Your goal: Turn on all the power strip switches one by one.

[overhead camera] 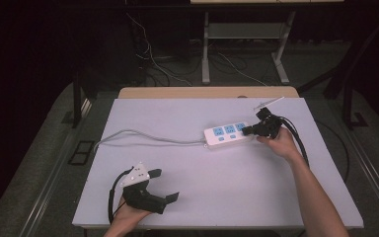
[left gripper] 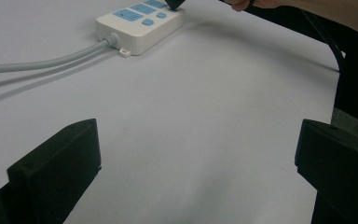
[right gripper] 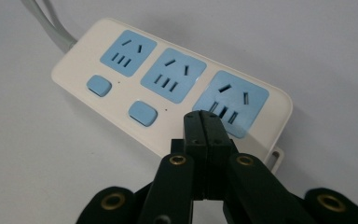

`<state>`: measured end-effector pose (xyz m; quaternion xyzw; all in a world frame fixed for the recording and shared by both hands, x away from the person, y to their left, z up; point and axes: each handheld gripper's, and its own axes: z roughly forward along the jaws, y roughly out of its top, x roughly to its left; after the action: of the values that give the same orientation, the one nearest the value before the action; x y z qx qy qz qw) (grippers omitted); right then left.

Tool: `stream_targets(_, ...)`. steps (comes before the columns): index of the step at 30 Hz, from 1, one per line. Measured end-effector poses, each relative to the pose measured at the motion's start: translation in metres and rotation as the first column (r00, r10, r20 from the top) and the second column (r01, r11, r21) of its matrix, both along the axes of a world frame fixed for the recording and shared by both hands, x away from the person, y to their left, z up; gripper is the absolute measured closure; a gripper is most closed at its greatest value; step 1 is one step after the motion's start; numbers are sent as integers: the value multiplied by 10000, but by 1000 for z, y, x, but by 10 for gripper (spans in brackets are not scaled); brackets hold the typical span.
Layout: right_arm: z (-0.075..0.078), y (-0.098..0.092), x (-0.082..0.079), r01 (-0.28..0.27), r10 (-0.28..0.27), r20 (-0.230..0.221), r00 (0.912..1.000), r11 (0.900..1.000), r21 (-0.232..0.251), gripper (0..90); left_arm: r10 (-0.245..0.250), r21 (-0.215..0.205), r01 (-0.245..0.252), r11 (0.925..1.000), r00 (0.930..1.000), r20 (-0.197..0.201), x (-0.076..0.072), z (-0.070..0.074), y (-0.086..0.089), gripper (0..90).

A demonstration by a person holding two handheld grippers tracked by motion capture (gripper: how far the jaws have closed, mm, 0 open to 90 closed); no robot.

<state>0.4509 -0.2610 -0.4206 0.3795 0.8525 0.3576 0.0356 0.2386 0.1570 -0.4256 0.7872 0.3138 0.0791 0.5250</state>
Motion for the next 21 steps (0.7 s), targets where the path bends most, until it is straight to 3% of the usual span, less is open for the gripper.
stream_targets(4, 2, -1, -2, 60, -60, -10, 10000, 9997, -247, 900, -12, 20, 12, 10000, 10000, -15, 0, 0, 0, 0)
stream_targets(9, 8, -2, -3, 32, -32, 28, 10000, 9998, -189, 900, -14, 18, 14, 10000, 10000, -13, 0, 0, 0, 0)
stream_targets(21, 39, 8, -8, -398, 401, 247, 9989, 9991, -123, 900, -24, 4, 24, 10000, 10000, -12, -1, 0, -1, 0)
